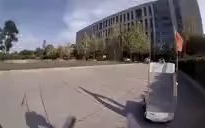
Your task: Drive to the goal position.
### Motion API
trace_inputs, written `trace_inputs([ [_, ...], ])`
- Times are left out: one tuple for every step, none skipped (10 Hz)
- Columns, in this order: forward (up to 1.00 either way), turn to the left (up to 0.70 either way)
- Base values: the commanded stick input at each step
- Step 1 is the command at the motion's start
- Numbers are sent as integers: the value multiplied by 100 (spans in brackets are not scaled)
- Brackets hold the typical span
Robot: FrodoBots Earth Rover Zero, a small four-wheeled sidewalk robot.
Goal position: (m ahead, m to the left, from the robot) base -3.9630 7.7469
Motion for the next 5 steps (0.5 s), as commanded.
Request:
trace_inputs([
  [0,70],
  [0,70],
  [0,70],
  [0,70],
  [0,70],
])
